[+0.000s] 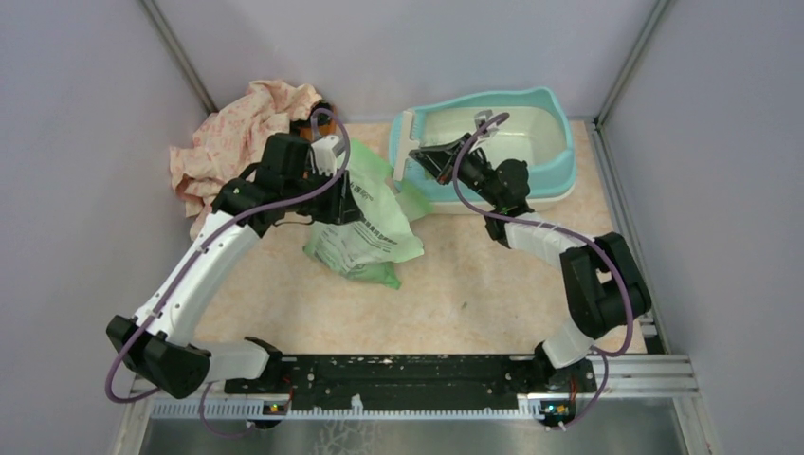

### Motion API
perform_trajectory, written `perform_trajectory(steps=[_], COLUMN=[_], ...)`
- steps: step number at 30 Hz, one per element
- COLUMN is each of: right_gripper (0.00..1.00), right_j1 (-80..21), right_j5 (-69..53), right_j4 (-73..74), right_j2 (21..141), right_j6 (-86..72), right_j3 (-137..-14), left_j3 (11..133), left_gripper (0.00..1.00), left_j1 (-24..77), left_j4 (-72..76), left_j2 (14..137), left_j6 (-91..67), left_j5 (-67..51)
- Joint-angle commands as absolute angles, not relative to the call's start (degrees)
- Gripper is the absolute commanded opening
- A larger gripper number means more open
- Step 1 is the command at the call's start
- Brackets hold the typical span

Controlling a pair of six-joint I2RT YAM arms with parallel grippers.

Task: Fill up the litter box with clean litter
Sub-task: Clamp the cat litter bag at the center of the board.

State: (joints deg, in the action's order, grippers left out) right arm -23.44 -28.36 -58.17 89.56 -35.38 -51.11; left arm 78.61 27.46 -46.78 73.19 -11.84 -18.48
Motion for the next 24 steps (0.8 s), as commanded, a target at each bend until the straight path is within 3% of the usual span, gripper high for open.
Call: perform_trajectory(steps=[1, 10, 24], right_gripper=[0.00, 0.00, 0.00], right_j1=[-22.9, -23.0, -24.9], right_j5=[-31.6, -33.5, -32.9], right_j4=[-71.3, -75.3, -69.1], right_j2=[91.1, 92.1, 92.7], right_j6=[-40.1, -42.9, -37.2], right_j3=[-54.3, -52.3, -51.0], left_j3=[81.7, 81.7, 81.6], left_gripper=[0.41, 0.40, 0.40], left_j1=[27.0, 26.9, 26.9], left_j4=[-49.3, -48.7, -48.3], left_j2=[74.1, 75.3, 75.7], left_j6=[-11.2, -11.6, -11.6], left_j5=[-17.7, -18.3, -18.7])
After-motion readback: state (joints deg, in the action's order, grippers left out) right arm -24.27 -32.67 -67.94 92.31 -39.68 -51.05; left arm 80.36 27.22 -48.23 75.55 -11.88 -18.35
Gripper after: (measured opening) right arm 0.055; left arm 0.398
